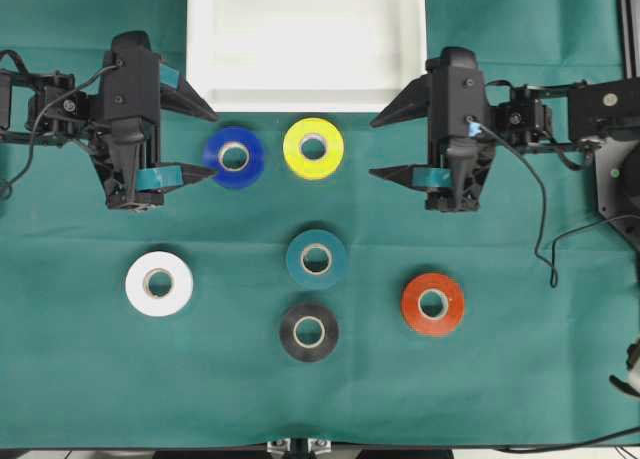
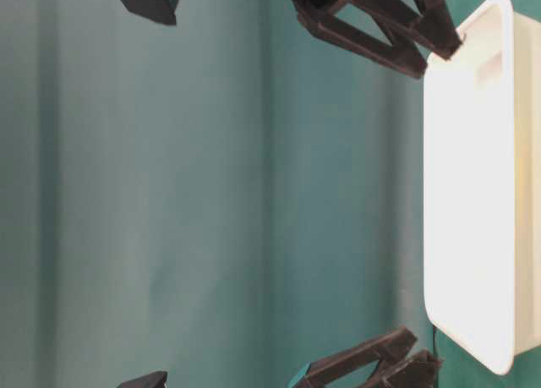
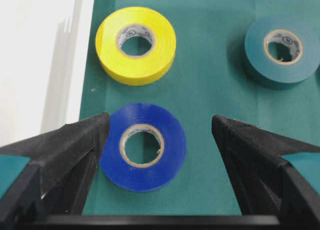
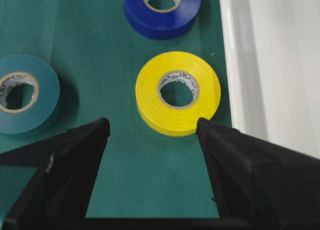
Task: Put the tape alternately from left to right into the white case.
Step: 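Move the right gripper over the teal tape roll and lower it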
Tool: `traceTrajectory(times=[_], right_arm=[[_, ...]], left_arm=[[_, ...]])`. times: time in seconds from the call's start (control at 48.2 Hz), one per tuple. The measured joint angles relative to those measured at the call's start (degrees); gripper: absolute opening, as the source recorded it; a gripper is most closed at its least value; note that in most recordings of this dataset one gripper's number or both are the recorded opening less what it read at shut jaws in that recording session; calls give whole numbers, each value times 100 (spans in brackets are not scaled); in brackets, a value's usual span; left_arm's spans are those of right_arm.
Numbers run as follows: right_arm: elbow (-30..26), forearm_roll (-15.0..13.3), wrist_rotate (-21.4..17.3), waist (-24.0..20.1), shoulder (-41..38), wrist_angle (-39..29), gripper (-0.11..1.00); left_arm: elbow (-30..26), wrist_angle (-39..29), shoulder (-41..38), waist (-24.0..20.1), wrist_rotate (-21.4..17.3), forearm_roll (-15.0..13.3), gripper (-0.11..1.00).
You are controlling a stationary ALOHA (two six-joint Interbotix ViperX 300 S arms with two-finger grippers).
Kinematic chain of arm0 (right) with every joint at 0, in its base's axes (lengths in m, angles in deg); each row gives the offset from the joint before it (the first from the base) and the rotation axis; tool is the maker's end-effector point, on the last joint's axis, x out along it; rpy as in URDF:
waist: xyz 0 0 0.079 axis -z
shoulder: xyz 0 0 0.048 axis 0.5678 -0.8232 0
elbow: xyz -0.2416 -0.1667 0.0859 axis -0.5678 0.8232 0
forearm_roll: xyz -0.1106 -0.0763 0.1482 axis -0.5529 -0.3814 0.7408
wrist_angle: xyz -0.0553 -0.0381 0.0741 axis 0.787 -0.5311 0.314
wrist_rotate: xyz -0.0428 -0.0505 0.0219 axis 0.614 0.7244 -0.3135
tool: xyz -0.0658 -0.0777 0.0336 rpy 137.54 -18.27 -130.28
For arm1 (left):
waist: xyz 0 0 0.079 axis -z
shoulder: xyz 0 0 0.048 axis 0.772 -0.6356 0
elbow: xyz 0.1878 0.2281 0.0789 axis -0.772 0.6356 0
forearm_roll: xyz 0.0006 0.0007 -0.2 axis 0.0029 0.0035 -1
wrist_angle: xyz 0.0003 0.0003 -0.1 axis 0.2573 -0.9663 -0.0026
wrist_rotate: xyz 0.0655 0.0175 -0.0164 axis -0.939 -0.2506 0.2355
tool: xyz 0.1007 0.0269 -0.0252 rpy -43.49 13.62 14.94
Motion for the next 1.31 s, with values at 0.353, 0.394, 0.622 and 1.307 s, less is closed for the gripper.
traceTrajectory(times=[0.353,0.394,0.622,1.307], right_arm=[[-466,0,0,-316,-519,-211,82],[-510,0,0,-360,-589,-211,82],[-773,0,-26,-519,-967,-308,82],[-1362,0,-237,-993,-1828,-431,82]], left_arm=[[9,0,9,0,9,-9,62],[9,0,9,0,9,0,62],[44,0,9,0,9,-9,62],[105,-9,9,0,44,0,62]])
